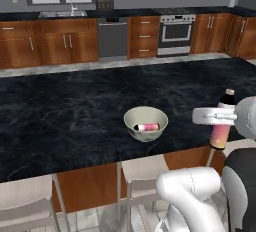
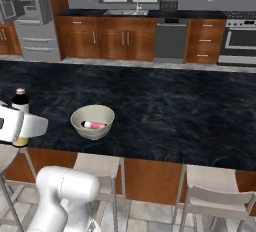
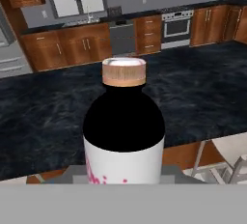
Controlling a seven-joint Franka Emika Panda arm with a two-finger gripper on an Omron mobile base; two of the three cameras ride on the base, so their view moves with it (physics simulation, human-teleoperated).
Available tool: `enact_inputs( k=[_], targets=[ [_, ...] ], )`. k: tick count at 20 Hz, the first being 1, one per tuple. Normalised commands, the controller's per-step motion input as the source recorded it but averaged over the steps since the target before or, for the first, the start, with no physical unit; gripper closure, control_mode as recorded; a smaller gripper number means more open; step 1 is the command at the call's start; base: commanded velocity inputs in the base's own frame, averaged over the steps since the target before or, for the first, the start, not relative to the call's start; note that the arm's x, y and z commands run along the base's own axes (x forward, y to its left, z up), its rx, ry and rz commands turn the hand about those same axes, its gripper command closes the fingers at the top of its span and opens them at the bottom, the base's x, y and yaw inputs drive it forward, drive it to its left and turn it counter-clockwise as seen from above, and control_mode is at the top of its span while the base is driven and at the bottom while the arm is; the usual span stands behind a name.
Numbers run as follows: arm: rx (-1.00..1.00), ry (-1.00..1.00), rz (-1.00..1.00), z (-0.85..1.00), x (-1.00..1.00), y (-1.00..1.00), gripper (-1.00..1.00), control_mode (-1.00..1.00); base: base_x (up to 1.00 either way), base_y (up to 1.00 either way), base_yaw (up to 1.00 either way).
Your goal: Open the fridge, grab two sodas, and place both sodas inside the bowl with ice on the dining counter.
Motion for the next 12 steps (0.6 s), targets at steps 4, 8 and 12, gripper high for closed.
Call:
enact_inputs(
  k=[4,8,12],
  targets=[
    [-0.03,0.51,0.19,-0.36,1.0,0.0,1.0,-1.0,0.0,0.0,0.0],
    [-0.01,0.35,0.34,-0.46,0.98,0.0,1.0,-1.0,0.0,0.0,0.0],
    [-0.03,0.19,0.45,-0.46,0.76,0.0,1.0,-1.0,0.0,0.0,0.0]
  ],
)
